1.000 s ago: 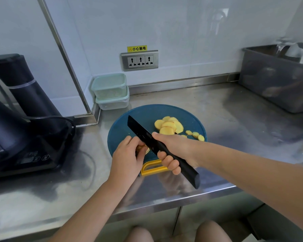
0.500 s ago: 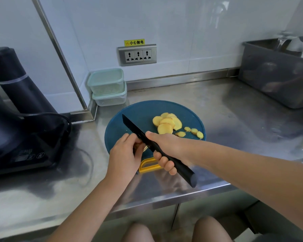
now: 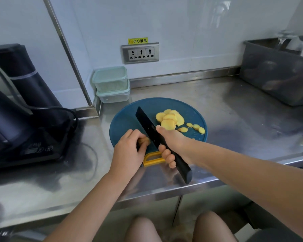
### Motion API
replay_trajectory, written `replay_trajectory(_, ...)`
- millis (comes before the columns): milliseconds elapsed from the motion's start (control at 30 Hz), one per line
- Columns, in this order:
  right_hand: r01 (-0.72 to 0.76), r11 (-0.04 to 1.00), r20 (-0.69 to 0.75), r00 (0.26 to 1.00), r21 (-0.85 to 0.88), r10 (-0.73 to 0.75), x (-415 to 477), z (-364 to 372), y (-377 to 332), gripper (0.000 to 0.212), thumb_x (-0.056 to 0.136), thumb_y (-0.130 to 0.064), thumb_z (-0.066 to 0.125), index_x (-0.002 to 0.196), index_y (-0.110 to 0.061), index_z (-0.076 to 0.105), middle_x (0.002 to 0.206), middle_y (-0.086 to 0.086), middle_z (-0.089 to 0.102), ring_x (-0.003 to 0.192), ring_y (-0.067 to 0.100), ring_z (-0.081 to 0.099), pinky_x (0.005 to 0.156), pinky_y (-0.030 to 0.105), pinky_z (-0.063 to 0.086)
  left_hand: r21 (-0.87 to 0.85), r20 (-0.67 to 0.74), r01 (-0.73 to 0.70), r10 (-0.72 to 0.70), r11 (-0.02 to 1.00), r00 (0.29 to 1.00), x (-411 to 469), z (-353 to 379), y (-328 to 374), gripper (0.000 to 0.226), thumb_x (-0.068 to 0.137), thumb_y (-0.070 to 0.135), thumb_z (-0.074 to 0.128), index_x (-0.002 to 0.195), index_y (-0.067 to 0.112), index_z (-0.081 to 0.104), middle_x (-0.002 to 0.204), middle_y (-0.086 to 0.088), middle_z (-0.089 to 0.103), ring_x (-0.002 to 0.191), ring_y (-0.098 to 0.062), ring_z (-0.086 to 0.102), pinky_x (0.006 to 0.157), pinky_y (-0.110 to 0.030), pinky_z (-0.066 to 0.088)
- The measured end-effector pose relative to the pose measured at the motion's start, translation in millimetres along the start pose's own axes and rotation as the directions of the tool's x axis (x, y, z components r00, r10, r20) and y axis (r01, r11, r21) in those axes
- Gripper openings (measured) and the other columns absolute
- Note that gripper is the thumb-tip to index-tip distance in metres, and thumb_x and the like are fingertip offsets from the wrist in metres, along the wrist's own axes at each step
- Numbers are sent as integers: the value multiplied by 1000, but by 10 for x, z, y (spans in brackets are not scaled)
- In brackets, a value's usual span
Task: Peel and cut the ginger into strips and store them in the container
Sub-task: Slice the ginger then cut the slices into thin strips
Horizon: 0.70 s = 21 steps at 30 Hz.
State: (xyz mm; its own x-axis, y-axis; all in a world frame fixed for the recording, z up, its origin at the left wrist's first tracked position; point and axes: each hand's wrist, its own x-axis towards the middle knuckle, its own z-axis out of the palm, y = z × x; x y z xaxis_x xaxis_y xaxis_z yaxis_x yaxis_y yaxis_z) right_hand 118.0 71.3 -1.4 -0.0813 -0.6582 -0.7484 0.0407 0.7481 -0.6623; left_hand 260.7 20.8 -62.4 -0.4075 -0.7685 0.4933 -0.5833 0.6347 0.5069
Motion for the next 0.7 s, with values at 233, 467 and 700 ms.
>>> replay_trajectory(233,23,1000,70,997,-13,-22,12,-65,-19,63,92,-69,35,57,-18,41,46,-3,36,33,12,30,35,17,28,-14,-8,16,-16,1000,1000,5,-5,-7,10,82,17,71,83,17,61,80,10,55,72,-7,53,62,-17,46)
replay_trajectory(467,55,984,124,992,-169,-34,-88,-130,-143,63,92,-71,33,58,-18,40,45,-4,35,33,9,31,34,16,29,13,10,40,-40,999,999,22,-1,2,9,83,20,70,87,18,62,80,14,51,72,-6,50,61,-6,35)
replay_trajectory(700,27,982,167,986,-185,4,-70,-179,-172,65,92,-71,33,55,-18,40,45,-4,34,32,10,31,34,16,30,2,9,53,-53,999,999,25,-1,6,10,82,20,71,86,18,62,80,14,51,71,-6,51,61,-6,35)
